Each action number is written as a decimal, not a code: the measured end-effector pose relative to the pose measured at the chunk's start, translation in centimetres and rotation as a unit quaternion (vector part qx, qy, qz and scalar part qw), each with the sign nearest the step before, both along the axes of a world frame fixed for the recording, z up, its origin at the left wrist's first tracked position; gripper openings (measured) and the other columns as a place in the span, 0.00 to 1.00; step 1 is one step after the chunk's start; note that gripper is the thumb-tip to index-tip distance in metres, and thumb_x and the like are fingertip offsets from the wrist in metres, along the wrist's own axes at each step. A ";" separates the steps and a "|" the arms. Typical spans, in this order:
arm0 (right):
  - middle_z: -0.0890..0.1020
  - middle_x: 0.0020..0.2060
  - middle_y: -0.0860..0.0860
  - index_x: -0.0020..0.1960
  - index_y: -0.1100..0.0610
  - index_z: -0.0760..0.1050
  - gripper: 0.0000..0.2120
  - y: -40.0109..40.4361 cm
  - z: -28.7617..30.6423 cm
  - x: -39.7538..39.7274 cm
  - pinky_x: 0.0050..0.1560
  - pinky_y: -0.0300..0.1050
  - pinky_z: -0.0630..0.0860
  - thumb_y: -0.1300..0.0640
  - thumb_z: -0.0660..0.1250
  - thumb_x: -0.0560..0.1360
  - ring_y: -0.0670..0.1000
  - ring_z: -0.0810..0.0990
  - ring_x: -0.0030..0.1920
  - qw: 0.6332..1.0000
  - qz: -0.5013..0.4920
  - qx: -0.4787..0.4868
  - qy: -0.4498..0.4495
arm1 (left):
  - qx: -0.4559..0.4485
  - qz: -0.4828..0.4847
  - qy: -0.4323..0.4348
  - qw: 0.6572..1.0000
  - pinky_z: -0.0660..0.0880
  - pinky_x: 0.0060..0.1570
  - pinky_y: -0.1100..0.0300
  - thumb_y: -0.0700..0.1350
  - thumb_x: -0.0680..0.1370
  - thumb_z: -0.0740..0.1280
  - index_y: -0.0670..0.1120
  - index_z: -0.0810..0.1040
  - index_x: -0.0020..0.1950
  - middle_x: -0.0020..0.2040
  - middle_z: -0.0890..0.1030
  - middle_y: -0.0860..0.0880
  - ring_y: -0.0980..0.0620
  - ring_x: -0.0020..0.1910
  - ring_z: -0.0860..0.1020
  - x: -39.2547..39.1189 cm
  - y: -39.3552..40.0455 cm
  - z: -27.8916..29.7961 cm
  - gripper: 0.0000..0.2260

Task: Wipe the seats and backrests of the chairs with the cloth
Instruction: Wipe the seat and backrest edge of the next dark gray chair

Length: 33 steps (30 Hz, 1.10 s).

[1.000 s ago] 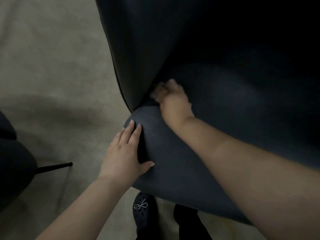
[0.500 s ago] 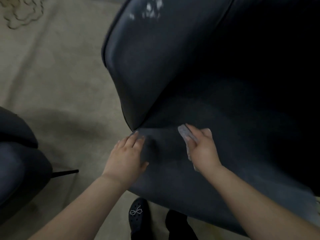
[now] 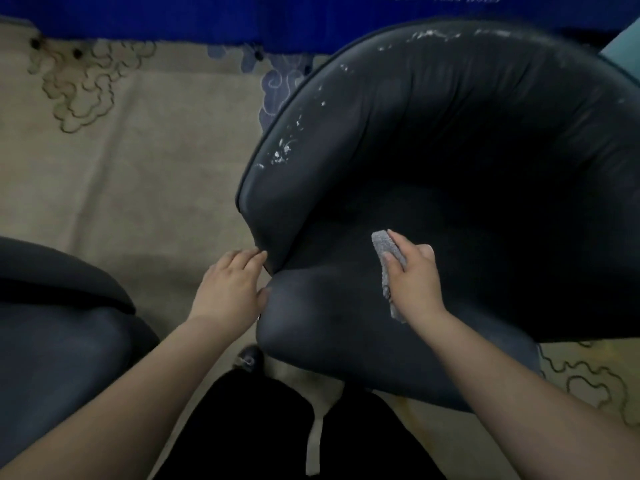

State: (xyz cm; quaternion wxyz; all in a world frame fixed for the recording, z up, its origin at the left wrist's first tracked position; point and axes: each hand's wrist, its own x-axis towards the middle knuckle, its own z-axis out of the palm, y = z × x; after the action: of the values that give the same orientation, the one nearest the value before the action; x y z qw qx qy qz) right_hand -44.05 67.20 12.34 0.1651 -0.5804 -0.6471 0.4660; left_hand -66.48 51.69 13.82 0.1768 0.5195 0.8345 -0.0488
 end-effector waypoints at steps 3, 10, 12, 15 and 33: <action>0.65 0.49 0.42 0.69 0.44 0.70 0.18 -1.0 1.7 -2.0 0.37 0.30 0.74 0.55 0.61 0.80 0.45 0.77 0.42 1.000 -0.017 -0.002 0.006 | -0.007 -0.042 0.010 0.999 0.60 0.71 0.54 0.56 0.78 0.62 0.49 0.63 0.77 0.75 0.67 0.51 0.48 0.74 0.62 -1.9 0.2 1.3 0.29; 0.66 0.48 0.41 0.68 0.44 0.70 0.17 -3.8 3.3 -8.8 0.30 0.33 0.75 0.55 0.61 0.80 0.45 0.76 0.29 0.993 -0.116 0.006 0.027 | -0.019 -0.161 0.023 0.986 0.53 0.74 0.53 0.61 0.80 0.56 0.51 0.56 0.79 0.78 0.60 0.52 0.49 0.77 0.56 -9.9 1.5 2.9 0.30; 0.66 0.48 0.41 0.69 0.44 0.70 0.18 -4.6 4.0 -10.8 0.28 0.32 0.74 0.55 0.61 0.80 0.45 0.76 0.28 0.987 -0.158 0.011 0.033 | -0.014 -0.199 0.028 0.980 0.51 0.74 0.52 0.62 0.80 0.55 0.51 0.55 0.79 0.79 0.58 0.52 0.50 0.78 0.54 -12.1 2.1 3.6 0.30; 0.66 0.48 0.41 0.69 0.45 0.69 0.18 -5.9 5.5 -13.3 0.33 0.35 0.78 0.55 0.60 0.80 0.48 0.78 0.33 0.978 -0.206 0.013 0.026 | -0.011 -0.252 0.032 0.967 0.49 0.74 0.52 0.62 0.80 0.55 0.51 0.54 0.79 0.79 0.57 0.53 0.50 0.78 0.53 -15.4 3.3 5.0 0.30; 0.73 0.51 0.54 0.69 0.45 0.69 0.18 -4.6 9.0 -13.2 0.29 0.34 0.75 0.55 0.60 0.80 0.49 0.77 0.28 0.958 -0.284 0.019 0.026 | 0.005 -0.360 0.066 0.931 0.46 0.76 0.52 0.60 0.81 0.54 0.50 0.48 0.80 0.81 0.50 0.50 0.49 0.79 0.49 -19.1 10.6 7.8 0.31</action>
State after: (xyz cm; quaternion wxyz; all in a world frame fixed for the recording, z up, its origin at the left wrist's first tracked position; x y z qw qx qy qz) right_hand -57.23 62.59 21.37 0.3187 -0.7246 -0.4598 0.4026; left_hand -85.60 62.24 21.63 0.0895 0.7814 0.6018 -0.1391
